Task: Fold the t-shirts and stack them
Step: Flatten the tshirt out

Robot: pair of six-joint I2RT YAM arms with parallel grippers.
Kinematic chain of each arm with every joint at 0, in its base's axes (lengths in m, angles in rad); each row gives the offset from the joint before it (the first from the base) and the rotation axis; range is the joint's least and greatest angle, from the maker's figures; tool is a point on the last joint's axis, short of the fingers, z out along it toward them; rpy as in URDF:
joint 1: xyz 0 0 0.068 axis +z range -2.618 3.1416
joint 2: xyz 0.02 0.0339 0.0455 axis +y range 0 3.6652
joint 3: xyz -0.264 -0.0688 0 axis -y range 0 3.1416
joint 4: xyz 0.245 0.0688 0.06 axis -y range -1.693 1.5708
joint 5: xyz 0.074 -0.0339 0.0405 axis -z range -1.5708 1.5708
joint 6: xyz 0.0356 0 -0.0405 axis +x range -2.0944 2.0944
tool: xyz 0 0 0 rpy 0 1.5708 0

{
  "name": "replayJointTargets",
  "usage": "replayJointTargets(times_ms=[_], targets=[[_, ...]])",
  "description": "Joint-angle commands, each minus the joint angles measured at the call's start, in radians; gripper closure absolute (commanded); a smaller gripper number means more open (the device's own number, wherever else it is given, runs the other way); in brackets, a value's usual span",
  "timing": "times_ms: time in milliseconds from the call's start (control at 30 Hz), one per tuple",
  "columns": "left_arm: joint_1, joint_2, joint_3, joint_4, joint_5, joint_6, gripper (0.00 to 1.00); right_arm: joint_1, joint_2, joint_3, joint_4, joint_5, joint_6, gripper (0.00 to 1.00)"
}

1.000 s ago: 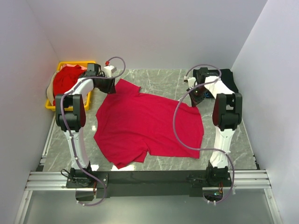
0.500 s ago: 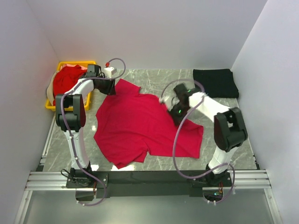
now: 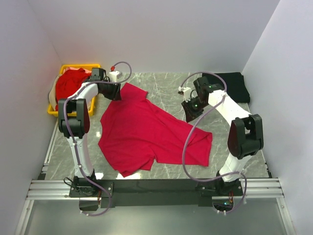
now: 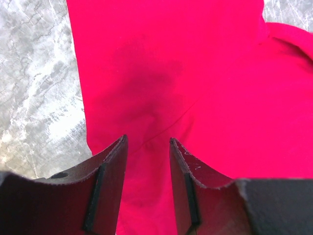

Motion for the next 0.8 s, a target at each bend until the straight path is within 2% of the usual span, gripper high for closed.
replayJointTargets(times_ms=[0,233,400,767], targets=[[-0.001,-0.032,0.027,0.000,0.009,0.013,0.55,-0.002,0.056,0.008,-0.026,0.025,0.096,0.71],[-0.003,-0.017,0.036,0.028,0.024,-0.002,0.53,-0.007,0.076,-0.120,0.030,0.115,0.097,0.62],[-0.015,0.009,0.069,0.060,0.041,-0.010,0.53,-0.011,0.110,-0.136,0.067,0.181,0.109,0.61],[-0.064,0.081,0.155,0.082,0.026,-0.028,0.53,-0.056,0.090,-0.116,0.046,0.171,0.117,0.62]])
